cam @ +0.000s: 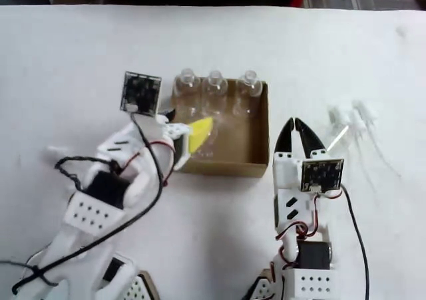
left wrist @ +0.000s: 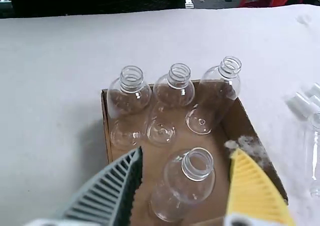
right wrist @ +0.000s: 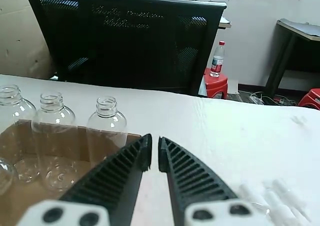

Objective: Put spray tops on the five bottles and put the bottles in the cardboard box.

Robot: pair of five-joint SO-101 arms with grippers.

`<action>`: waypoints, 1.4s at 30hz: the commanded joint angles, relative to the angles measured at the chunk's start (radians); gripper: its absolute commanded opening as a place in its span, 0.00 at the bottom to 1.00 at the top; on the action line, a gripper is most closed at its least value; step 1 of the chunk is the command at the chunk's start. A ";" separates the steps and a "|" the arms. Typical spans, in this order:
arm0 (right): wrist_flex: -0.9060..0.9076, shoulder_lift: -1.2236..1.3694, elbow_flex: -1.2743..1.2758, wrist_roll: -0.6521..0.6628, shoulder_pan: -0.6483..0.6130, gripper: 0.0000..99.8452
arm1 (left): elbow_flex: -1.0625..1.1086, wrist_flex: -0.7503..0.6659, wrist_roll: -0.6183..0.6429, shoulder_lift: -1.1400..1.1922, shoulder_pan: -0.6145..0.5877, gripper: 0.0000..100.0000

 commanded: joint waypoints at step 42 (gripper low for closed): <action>0.002 -0.005 0.008 0.011 -0.027 0.02 | -0.044 0.117 -0.074 -0.631 -0.298 0.02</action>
